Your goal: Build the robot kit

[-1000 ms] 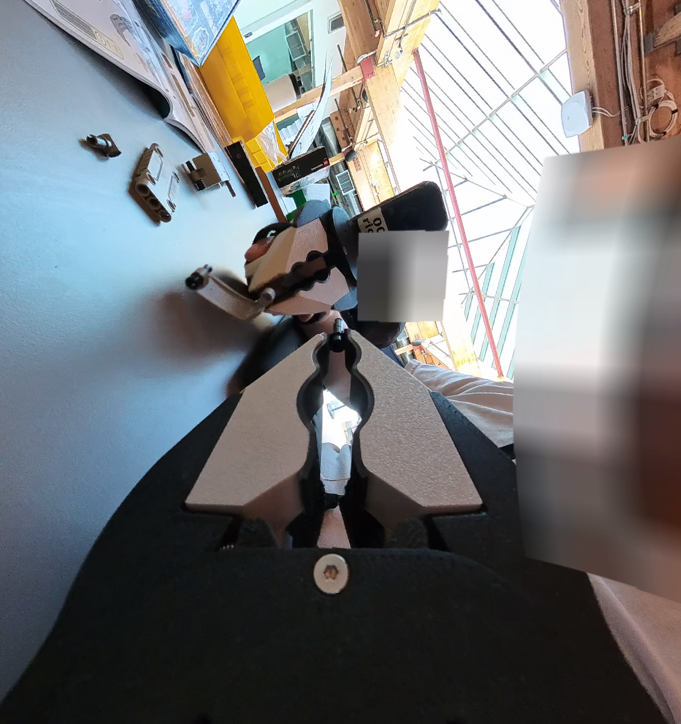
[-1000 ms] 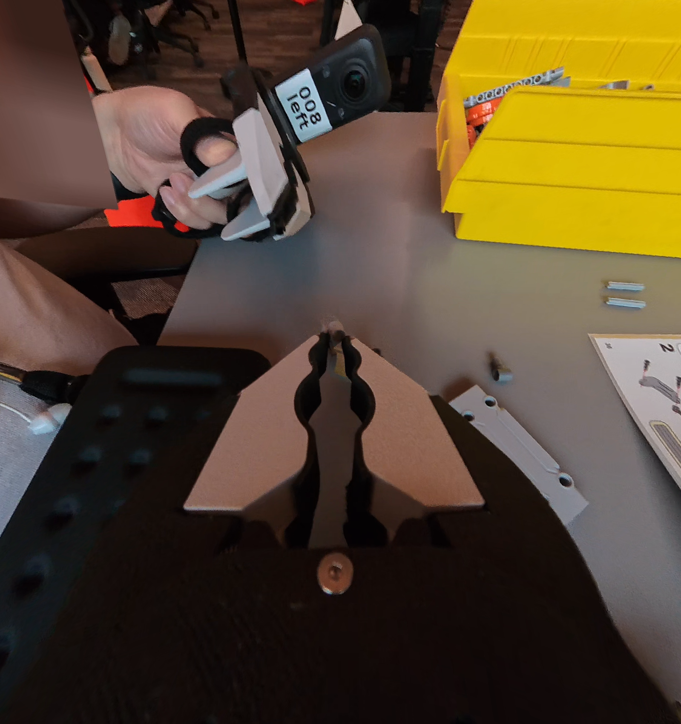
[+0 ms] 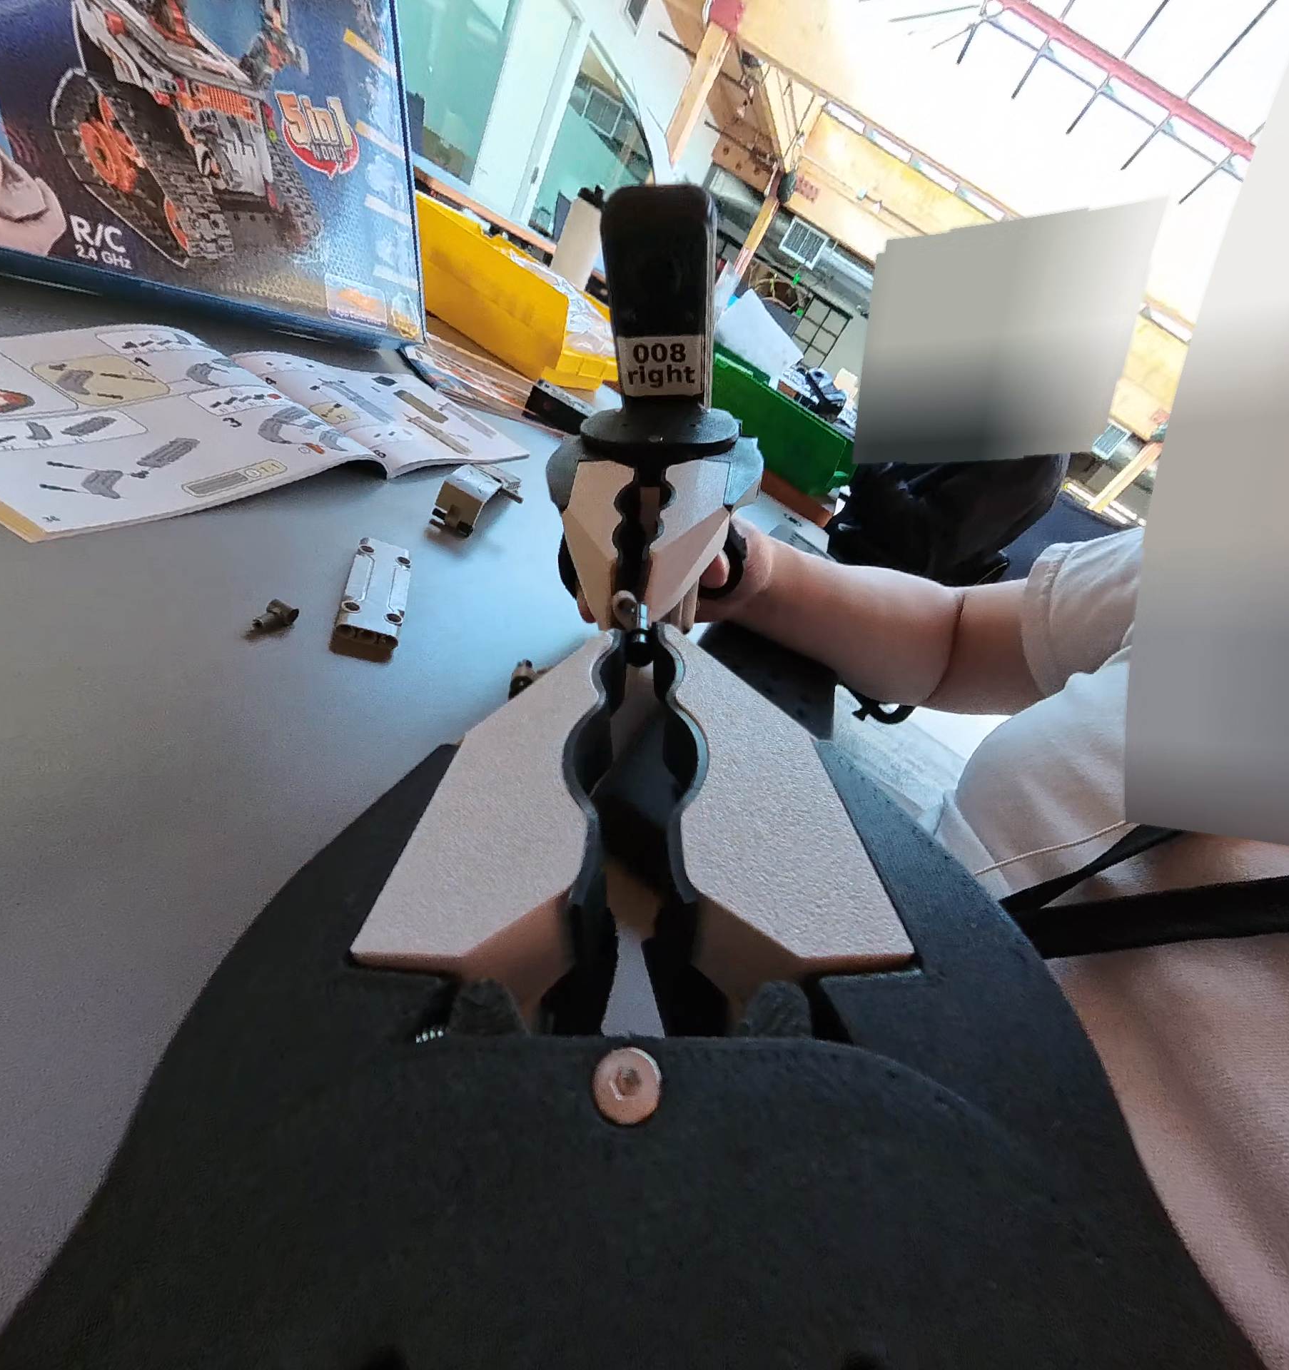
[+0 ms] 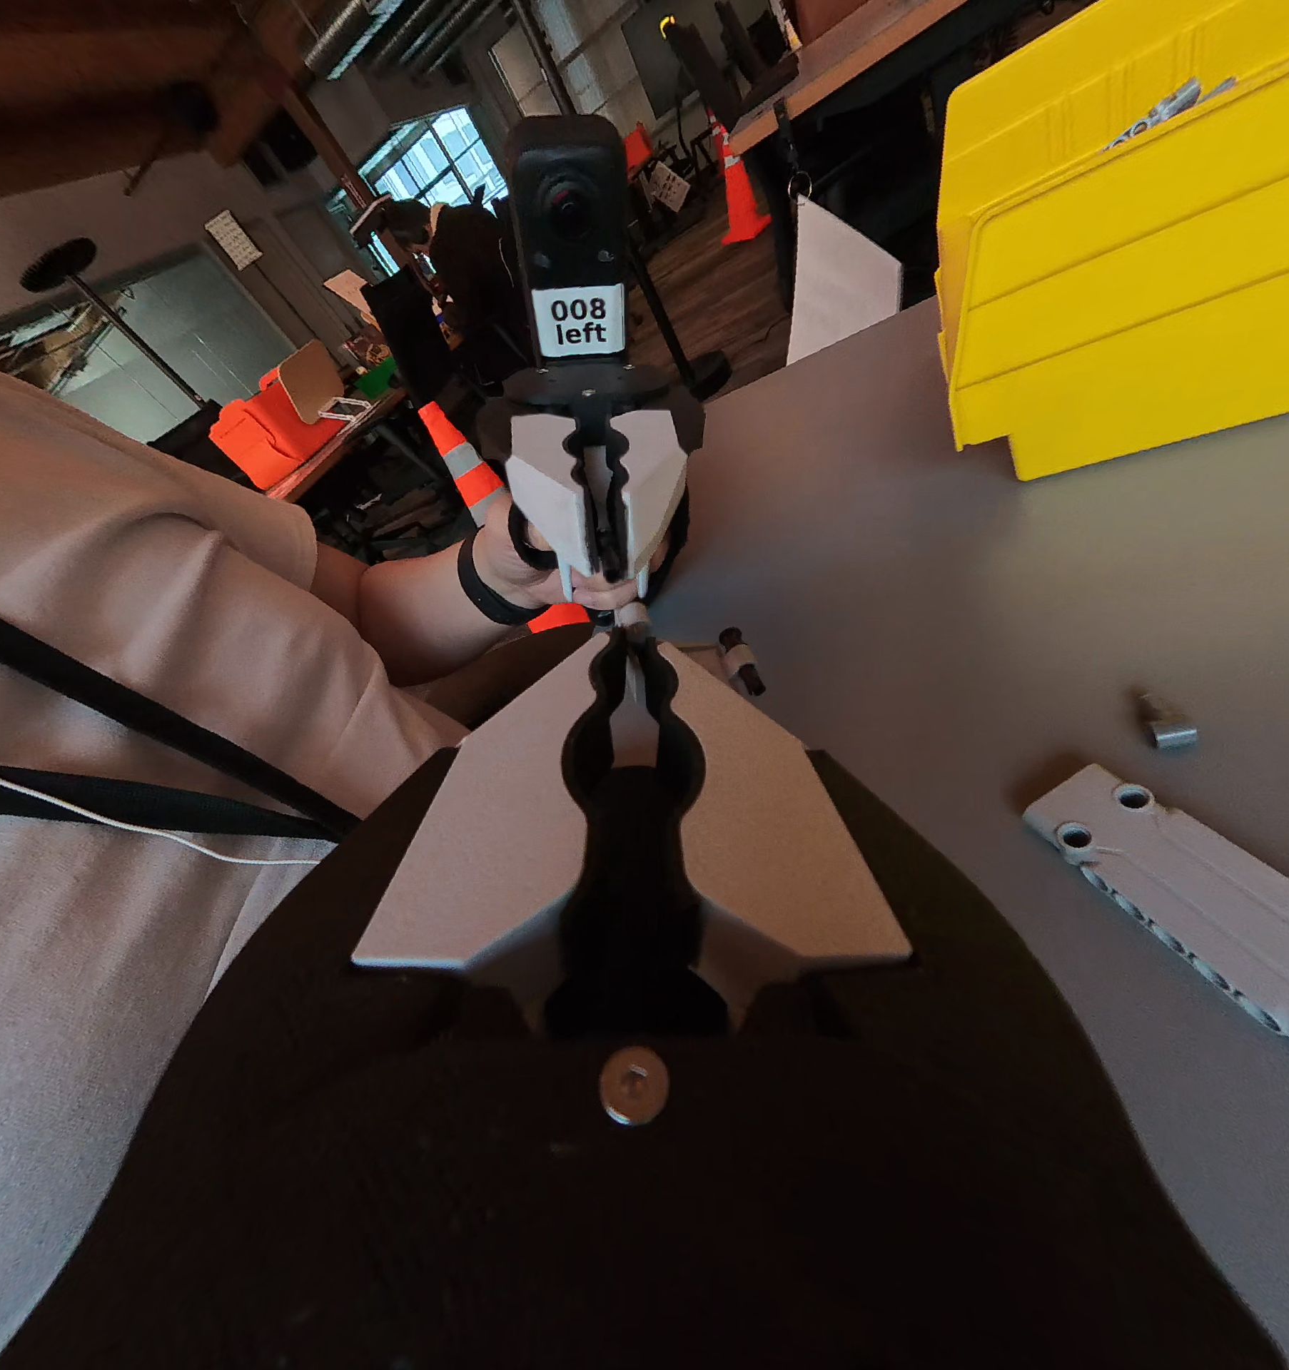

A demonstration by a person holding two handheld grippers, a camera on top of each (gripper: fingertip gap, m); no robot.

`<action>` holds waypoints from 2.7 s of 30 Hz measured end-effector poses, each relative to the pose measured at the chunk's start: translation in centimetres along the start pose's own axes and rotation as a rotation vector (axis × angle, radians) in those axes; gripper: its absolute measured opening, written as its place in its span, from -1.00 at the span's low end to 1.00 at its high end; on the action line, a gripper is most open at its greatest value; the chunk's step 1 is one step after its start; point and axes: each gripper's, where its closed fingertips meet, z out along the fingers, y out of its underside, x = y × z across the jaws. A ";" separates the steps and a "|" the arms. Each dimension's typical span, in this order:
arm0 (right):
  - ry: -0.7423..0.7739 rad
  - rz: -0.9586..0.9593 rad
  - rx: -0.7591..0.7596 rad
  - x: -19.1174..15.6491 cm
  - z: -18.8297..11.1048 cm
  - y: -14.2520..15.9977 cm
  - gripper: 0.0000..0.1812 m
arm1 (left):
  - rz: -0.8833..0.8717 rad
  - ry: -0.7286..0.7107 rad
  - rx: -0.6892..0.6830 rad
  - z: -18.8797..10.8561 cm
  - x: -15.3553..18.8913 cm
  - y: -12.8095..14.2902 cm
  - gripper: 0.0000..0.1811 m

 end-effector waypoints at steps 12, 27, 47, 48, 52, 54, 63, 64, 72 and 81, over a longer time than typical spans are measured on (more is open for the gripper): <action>0.041 -0.072 -0.053 0.2 0.4 0.8 -0.98 | -0.017 -0.022 -0.095 0.9 -0.3 1.2 -0.95; 0.043 -0.103 -0.092 0.2 1.0 2.0 -0.98 | -0.065 -0.037 -0.162 0.8 -0.6 2.3 -0.95; 0.065 -0.115 -0.109 0.4 1.0 2.2 -1.00 | -0.090 -0.054 -0.251 1.0 -0.8 3.8 -0.95; 0.064 -0.120 -0.113 0.4 1.1 2.3 -1.00 | -0.102 -0.056 -0.267 1.1 -1.0 4.1 -0.95; 0.070 -0.121 -0.094 0.5 0.8 1.9 -1.00 | -0.108 -0.096 -0.257 1.1 -1.7 3.9 -0.95; 0.093 -0.150 -0.097 0.8 0.6 1.8 -1.00 | -0.119 -0.116 -0.249 1.0 -2.0 3.8 -0.95; 0.294 -0.385 -0.195 2.6 -3.0 0.8 -1.00 | -0.140 -0.169 -0.178 -0.5 -2.9 2.8 -0.95; 0.303 -0.404 -0.251 2.7 -3.4 1.5 -0.97 | -0.143 -0.168 -0.179 -0.6 -3.0 2.8 -0.95; 0.278 -0.314 -0.496 4.2 -3.4 6.6 -0.76 | -0.167 -0.130 -0.210 -0.4 -2.7 3.2 -0.95; 0.080 -0.294 -0.414 3.5 -1.7 5.5 -0.70 | -0.169 -0.093 -0.240 0.1 -2.1 3.7 -0.95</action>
